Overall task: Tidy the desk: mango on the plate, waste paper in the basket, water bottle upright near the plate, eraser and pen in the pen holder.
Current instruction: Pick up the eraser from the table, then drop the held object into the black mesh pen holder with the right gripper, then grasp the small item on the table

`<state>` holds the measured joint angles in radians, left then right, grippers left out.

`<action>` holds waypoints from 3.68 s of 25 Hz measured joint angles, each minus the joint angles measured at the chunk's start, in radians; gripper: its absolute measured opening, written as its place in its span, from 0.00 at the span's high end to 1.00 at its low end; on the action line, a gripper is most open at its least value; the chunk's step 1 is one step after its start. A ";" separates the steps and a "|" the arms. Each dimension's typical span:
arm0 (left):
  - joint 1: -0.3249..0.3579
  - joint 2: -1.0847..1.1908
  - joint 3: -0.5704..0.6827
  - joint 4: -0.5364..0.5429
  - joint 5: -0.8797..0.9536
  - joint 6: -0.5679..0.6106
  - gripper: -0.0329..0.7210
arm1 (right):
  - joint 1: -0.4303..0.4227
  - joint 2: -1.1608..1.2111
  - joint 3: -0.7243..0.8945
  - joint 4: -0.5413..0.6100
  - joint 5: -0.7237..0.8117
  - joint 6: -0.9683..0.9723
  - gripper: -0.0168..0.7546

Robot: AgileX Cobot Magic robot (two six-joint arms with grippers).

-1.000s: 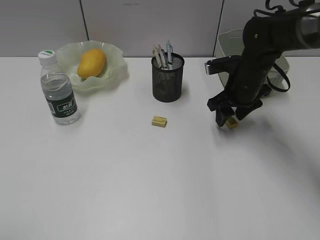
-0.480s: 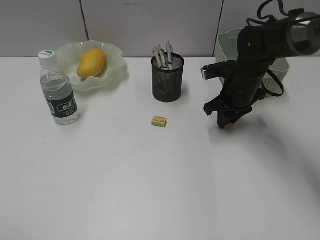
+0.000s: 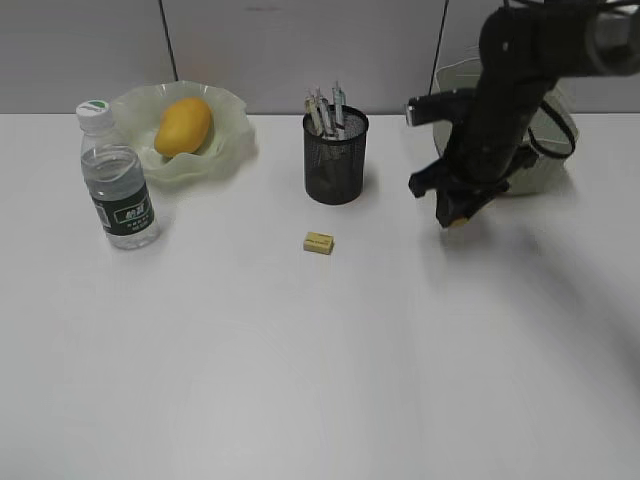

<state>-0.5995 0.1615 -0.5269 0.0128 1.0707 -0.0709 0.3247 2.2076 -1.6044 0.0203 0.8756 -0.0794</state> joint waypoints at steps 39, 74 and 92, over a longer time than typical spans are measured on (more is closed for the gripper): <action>0.000 0.000 0.000 0.000 -0.001 0.000 0.28 | 0.131 0.124 -0.417 0.166 -0.191 -0.007 0.23; 0.000 0.000 0.000 0.000 -0.001 0.000 0.28 | 0.131 -0.572 0.226 0.035 0.321 0.053 0.23; 0.000 0.000 0.000 0.000 -0.001 0.000 0.28 | 0.131 -1.223 0.883 0.037 0.086 0.071 0.23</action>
<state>-0.5995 0.1615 -0.5269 0.0128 1.0700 -0.0709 0.4562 0.9844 -0.7213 0.0573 0.9619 -0.0080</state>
